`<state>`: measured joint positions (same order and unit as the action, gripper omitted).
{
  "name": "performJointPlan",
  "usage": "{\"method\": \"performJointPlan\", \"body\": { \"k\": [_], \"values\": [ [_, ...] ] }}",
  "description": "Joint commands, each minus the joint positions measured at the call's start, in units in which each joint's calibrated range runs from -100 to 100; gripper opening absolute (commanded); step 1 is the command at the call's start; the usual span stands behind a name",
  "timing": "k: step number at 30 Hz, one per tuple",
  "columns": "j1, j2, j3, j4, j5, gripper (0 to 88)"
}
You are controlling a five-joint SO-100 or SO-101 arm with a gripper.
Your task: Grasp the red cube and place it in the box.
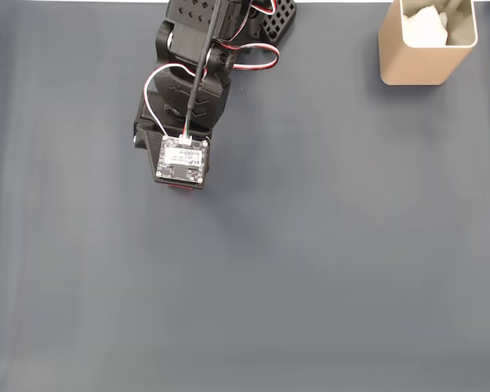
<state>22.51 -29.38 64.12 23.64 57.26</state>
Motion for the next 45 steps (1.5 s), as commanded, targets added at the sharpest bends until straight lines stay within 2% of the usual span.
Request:
{"method": "performJointPlan", "body": {
  "k": [1, 7, 15, 23, 29, 45],
  "values": [
    [-0.54, -2.51, -3.41, 0.94, -0.1, 0.3],
    [-1.03, -3.64, -5.41, 4.3, -0.15, 0.2],
    [-5.29, -8.22, -19.36, 25.15, -1.32, 0.2],
    [-13.53, -11.86, -34.03, 43.04, -4.59, 0.2],
    [-20.13, -14.97, -39.41, 47.8, -5.08, 0.2],
    [-37.81, -22.07, -42.24, 51.58, -3.52, 0.2]
  ]
}}
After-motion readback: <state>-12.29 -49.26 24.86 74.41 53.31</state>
